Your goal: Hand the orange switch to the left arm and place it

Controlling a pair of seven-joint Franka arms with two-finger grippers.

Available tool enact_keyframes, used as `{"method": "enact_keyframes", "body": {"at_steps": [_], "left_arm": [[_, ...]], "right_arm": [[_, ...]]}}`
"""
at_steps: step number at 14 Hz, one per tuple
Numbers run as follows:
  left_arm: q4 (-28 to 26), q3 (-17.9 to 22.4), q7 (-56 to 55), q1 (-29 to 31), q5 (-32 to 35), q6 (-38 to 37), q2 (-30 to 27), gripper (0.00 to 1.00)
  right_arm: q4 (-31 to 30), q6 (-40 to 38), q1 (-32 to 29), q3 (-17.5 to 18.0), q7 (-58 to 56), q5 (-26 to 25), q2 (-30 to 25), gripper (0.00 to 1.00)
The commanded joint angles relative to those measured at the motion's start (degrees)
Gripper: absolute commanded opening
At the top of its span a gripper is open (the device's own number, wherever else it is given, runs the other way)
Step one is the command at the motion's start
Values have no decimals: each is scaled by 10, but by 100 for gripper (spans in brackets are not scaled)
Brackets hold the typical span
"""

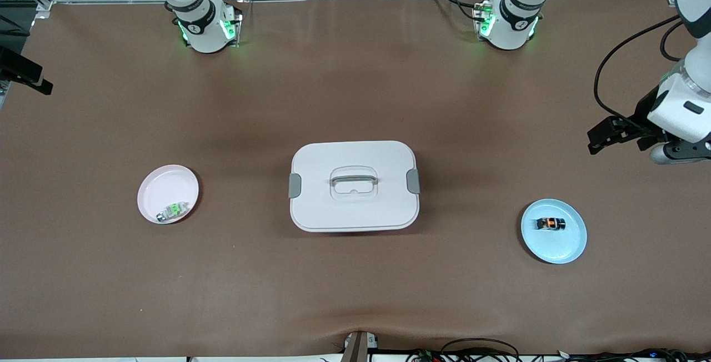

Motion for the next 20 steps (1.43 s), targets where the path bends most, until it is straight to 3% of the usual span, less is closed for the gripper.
{"method": "enact_keyframes", "body": {"at_steps": [1,10,20], "left_arm": [[9,22,6,-15,-12,-31,-22,100],[-1,16,9,-8,-25,-68,-62,100],[-10,18,19,-8,-23,-81,-56,100]], "right_arm": [[-13,5,-6,3,-7,5,-13,100],[-13,6,-6,2,-7,4,-12,100],[-13,8,-6,2,-7,4,-12,100]]}}
